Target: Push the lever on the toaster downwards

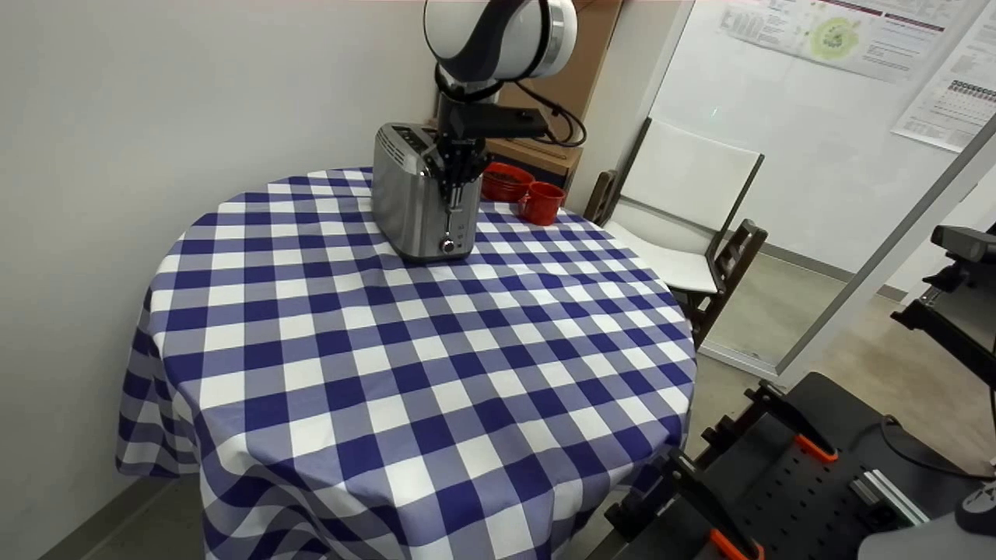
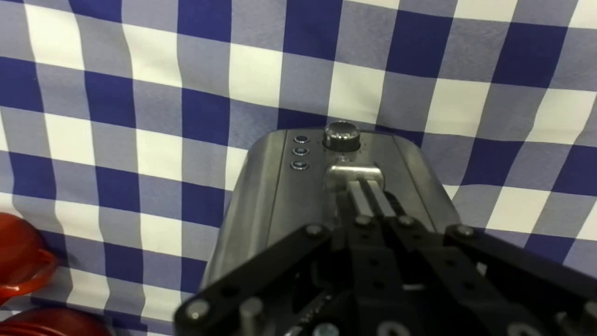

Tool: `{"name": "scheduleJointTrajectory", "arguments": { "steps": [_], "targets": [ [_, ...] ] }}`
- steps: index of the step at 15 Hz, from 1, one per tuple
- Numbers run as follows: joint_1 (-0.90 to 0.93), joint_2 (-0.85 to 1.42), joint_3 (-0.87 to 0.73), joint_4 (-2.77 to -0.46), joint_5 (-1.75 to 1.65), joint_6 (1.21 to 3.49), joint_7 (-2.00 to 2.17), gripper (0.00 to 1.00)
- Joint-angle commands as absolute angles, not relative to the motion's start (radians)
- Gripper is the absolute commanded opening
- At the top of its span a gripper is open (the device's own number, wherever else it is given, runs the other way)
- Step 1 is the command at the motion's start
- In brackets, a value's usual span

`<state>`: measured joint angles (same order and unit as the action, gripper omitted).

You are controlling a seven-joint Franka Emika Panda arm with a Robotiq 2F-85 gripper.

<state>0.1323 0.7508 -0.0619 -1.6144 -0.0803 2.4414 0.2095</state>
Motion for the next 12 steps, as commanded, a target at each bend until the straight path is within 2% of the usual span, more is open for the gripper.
{"name": "scheduleJointTrajectory", "arguments": {
  "steps": [1, 6, 11, 12],
  "targets": [
    [0.194, 0.825, -0.120, -1.611, -0.152, 2.602, 0.295, 0.03],
    [0.261, 0.905, -0.195, -1.641, -0.189, 2.765, 0.370, 0.01],
    [0.258, 0.886, -0.181, -1.677, -0.150, 2.766, 0.346, 0.01],
    [0.232, 0.860, -0.144, -1.687, -0.124, 2.738, 0.322, 0.14]
  ]
}}
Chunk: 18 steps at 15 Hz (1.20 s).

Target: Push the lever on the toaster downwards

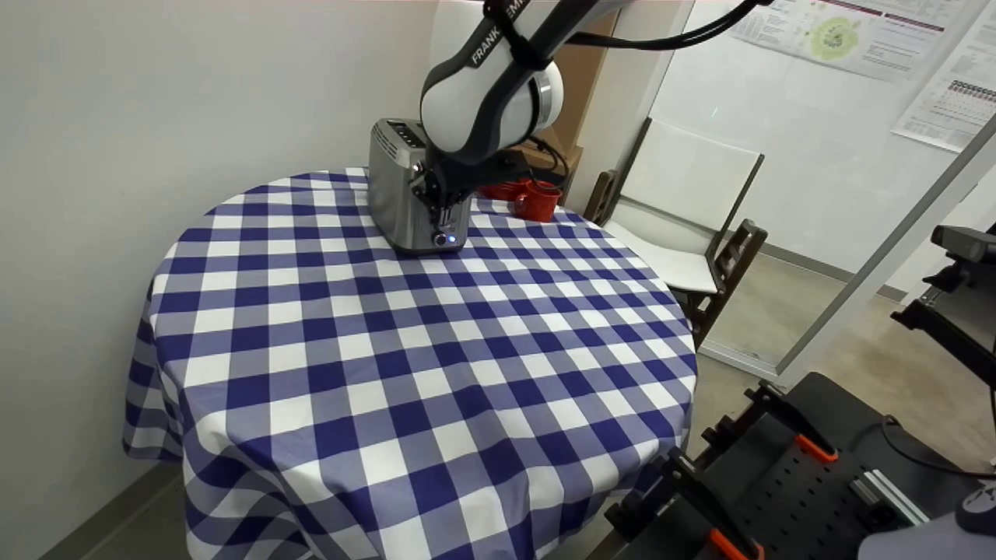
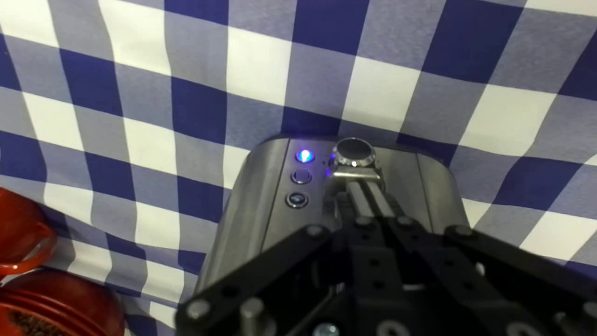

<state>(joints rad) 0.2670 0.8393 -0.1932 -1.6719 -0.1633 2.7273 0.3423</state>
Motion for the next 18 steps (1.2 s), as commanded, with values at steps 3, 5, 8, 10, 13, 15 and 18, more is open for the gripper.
{"name": "scheduleJointTrajectory", "arguments": {
  "steps": [3, 5, 8, 10, 13, 15, 18],
  "targets": [
    [0.133, 0.795, -0.011, -1.713, -0.027, 2.679, 0.227, 0.40],
    [0.066, 0.753, 0.077, -1.738, 0.051, 2.627, 0.157, 0.56],
    [-0.027, 0.677, 0.191, -1.794, 0.159, 2.505, 0.034, 0.77],
    [-0.055, 0.628, 0.220, -1.823, 0.207, 2.412, -0.024, 0.92],
    [-0.045, 0.524, 0.190, -1.884, 0.194, 2.268, -0.061, 1.00],
    [-0.016, 0.443, 0.147, -1.938, 0.143, 2.197, -0.046, 1.00],
    [0.022, 0.316, 0.099, -2.039, 0.056, 2.156, -0.005, 1.00]
  ]
}}
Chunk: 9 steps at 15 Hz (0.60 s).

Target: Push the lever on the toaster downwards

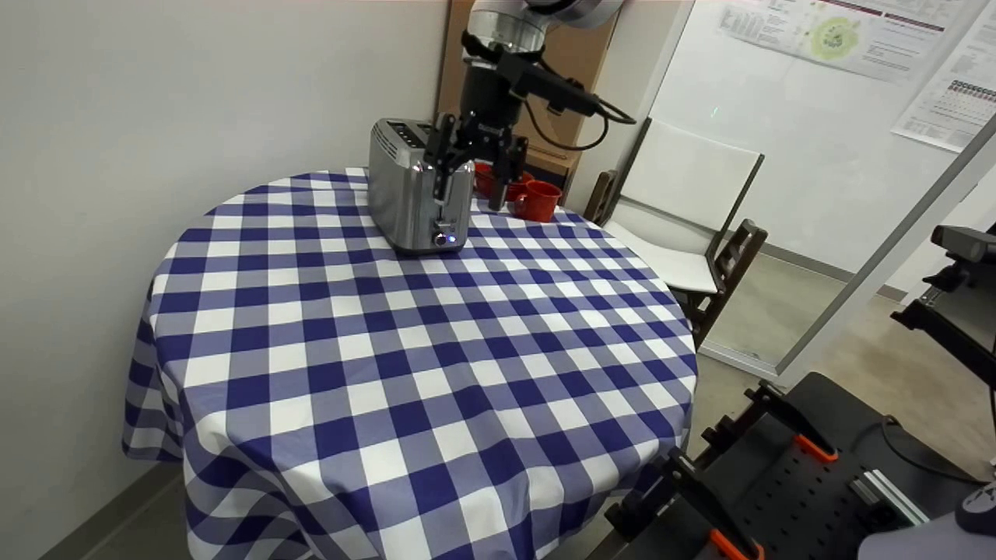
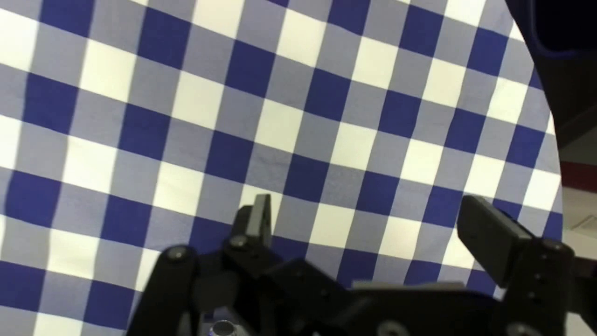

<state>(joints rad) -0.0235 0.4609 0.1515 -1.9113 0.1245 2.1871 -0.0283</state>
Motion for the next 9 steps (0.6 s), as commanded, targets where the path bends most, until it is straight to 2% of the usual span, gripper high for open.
{"name": "scheduleJointTrajectory", "arguments": {
  "steps": [1, 7, 8, 9],
  "targets": [
    [0.033, 0.276, 0.084, -2.075, 0.019, 2.160, 0.010, 1.00],
    [0.066, 0.050, 0.047, -2.272, -0.149, 2.263, 0.174, 1.00],
    [0.056, 0.147, 0.056, -2.175, -0.111, 2.211, 0.106, 1.00],
    [0.057, 0.114, 0.056, -2.204, -0.121, 2.225, 0.129, 1.00]
  ]
}}
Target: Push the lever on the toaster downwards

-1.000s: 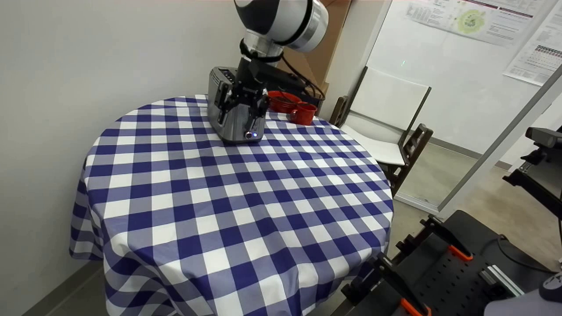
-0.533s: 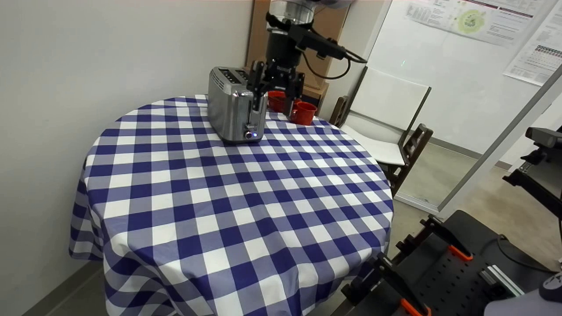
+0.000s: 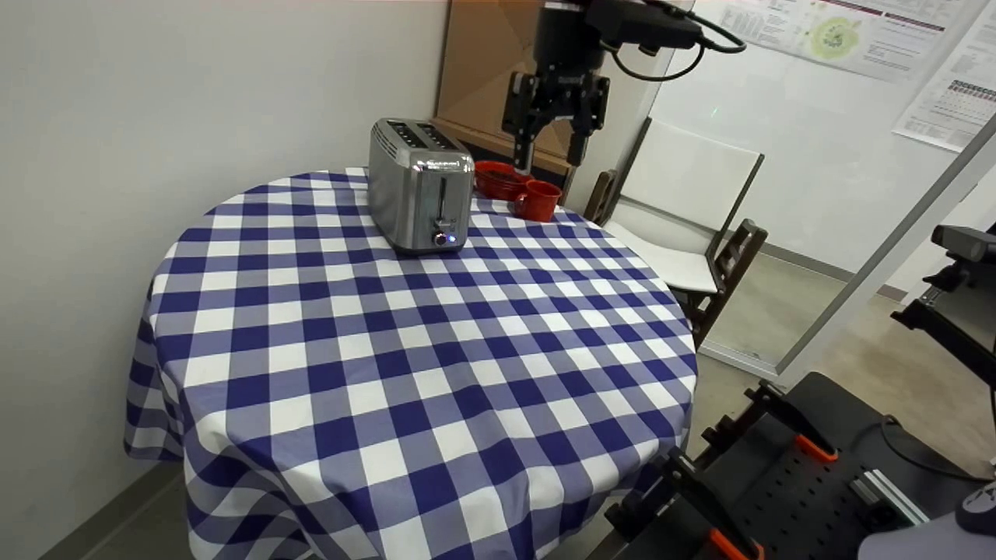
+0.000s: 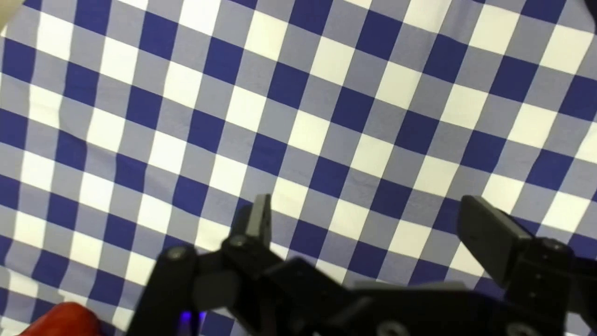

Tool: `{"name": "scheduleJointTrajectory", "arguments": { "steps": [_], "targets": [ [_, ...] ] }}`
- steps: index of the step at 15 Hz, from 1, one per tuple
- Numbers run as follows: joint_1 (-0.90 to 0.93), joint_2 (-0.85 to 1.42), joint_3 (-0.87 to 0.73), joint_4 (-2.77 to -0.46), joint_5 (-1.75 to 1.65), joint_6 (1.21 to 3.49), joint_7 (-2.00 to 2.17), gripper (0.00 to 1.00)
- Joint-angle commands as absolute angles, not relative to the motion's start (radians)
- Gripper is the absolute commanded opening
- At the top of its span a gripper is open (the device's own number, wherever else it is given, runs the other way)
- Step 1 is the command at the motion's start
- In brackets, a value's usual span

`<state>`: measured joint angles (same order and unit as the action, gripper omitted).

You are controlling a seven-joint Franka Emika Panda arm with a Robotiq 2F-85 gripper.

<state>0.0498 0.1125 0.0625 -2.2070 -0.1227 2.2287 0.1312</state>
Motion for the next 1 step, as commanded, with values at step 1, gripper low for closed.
{"name": "scheduleJointTrajectory", "arguments": {
  "steps": [1],
  "targets": [
    [0.057, 0.089, 0.056, -2.226, -0.124, 2.233, 0.140, 1.00]
  ]
}}
